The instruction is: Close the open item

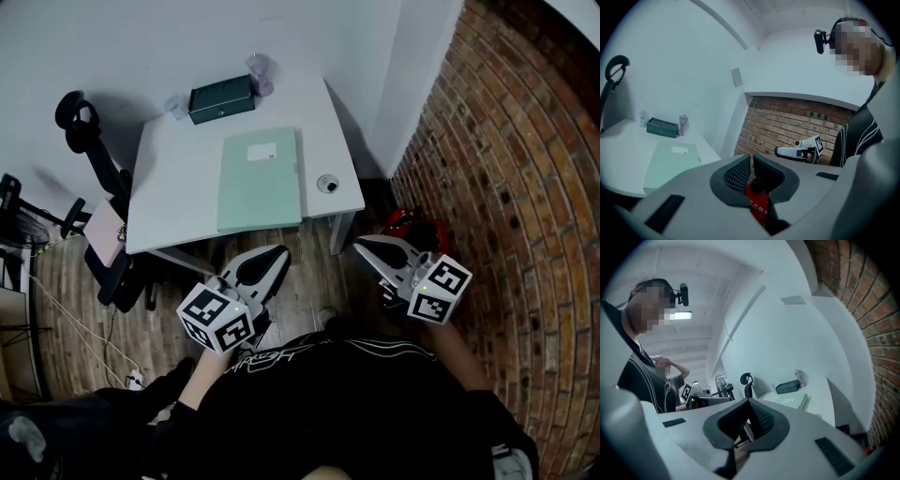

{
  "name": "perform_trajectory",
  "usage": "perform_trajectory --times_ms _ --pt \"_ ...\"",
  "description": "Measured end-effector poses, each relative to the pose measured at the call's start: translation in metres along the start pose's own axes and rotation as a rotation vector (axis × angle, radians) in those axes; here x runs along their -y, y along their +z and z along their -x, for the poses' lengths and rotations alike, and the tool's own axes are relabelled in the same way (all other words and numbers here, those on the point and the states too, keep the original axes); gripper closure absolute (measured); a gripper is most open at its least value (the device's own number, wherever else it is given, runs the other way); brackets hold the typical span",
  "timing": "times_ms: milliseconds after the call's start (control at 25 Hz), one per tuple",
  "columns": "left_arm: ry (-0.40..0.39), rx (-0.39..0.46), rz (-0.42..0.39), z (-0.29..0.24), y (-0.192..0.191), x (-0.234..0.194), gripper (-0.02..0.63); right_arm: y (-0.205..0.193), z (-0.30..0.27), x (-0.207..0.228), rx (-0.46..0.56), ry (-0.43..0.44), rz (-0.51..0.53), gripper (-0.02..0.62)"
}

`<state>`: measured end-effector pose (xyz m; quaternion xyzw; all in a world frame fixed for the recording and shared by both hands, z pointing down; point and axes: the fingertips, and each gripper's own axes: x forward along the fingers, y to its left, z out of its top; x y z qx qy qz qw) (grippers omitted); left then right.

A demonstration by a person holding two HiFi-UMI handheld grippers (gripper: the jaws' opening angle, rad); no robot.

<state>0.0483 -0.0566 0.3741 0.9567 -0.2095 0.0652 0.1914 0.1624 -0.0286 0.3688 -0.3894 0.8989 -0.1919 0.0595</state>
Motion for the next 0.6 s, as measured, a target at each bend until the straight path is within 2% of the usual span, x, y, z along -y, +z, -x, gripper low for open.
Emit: perform_trajectory --times_ms 600 --pt "-0.007 -0.021 0.003 0.0004 -0.0079 0.0042 0.560 -0.0028 0.0094 -0.0020 0.001 -0.031 0.003 0.594"
